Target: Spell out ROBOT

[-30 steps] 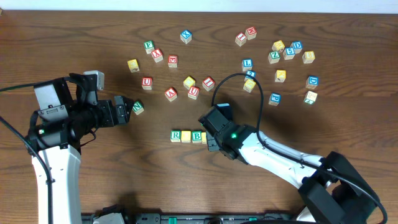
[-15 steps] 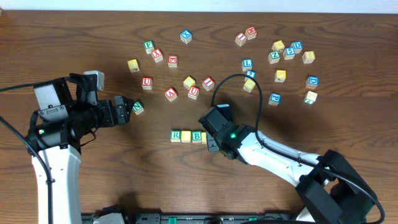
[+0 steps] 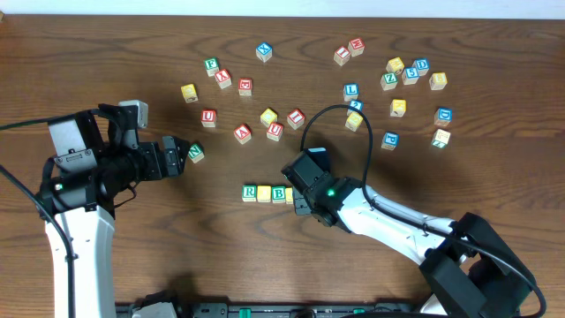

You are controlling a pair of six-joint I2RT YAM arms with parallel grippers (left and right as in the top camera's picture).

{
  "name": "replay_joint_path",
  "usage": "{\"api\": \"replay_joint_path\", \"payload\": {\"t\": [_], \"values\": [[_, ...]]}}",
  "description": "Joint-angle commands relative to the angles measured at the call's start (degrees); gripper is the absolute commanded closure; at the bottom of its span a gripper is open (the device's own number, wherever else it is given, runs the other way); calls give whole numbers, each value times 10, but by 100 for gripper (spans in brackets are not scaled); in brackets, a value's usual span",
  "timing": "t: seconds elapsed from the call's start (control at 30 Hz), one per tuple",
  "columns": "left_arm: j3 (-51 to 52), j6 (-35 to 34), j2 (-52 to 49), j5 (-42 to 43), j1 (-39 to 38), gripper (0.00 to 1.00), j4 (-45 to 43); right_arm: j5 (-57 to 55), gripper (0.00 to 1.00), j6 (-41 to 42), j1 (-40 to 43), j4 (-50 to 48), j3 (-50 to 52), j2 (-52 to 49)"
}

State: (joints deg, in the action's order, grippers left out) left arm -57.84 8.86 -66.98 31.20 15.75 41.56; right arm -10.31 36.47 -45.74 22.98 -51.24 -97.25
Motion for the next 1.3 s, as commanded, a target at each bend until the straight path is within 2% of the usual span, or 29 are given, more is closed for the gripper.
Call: {"api": "replay_joint_path", "payload": {"t": [0.0, 0.87, 1.03, 1.07, 1.13, 1.27], "values": [[-10, 3, 1, 3, 3, 2, 0, -7, 58, 4, -4, -5, 4, -6], [-10, 3, 1, 3, 3, 2, 0, -51, 57, -3, 8, -26, -18, -6], [-10, 3, 1, 3, 3, 2, 0, -71, 67, -14, 32, -22, -31, -6], [-10, 3, 1, 3, 3, 2, 0, -76, 75, -14, 41, -17, -32, -5], [-10, 3, 1, 3, 3, 2, 0, -76, 99, -14, 57, 9, -34, -4], [-10, 3, 1, 3, 3, 2, 0, -52, 99, 16, 68, 91, -35, -3]]}}
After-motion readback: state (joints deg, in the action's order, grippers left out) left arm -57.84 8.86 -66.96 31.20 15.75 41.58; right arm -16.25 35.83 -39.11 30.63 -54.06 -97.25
